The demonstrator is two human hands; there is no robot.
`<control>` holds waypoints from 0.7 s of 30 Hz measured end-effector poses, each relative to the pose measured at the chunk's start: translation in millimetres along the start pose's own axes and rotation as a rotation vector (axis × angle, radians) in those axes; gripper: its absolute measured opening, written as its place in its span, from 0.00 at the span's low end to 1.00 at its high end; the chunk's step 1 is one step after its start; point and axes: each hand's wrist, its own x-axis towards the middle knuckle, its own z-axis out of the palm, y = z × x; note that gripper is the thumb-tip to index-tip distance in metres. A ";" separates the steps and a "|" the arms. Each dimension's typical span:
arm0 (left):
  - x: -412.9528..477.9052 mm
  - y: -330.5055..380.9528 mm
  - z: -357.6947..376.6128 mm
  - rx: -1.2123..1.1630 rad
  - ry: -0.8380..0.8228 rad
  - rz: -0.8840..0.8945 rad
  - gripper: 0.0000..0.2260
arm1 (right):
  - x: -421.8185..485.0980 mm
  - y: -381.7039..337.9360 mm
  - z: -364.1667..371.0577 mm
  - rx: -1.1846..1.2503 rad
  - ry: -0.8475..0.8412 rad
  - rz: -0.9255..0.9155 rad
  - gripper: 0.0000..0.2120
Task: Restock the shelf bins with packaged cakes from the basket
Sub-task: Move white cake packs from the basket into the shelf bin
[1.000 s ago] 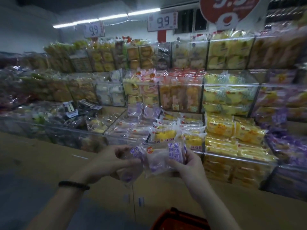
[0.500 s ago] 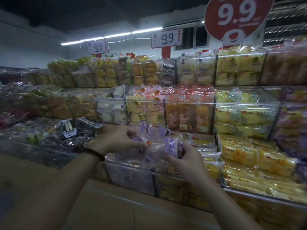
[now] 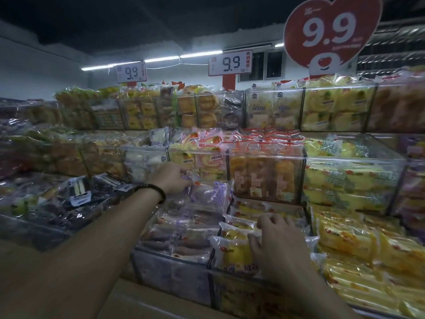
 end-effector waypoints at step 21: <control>7.9 -26.5 104.3 0.120 -0.216 -0.011 0.41 | -3.1 4.5 29.6 0.024 0.004 0.004 0.15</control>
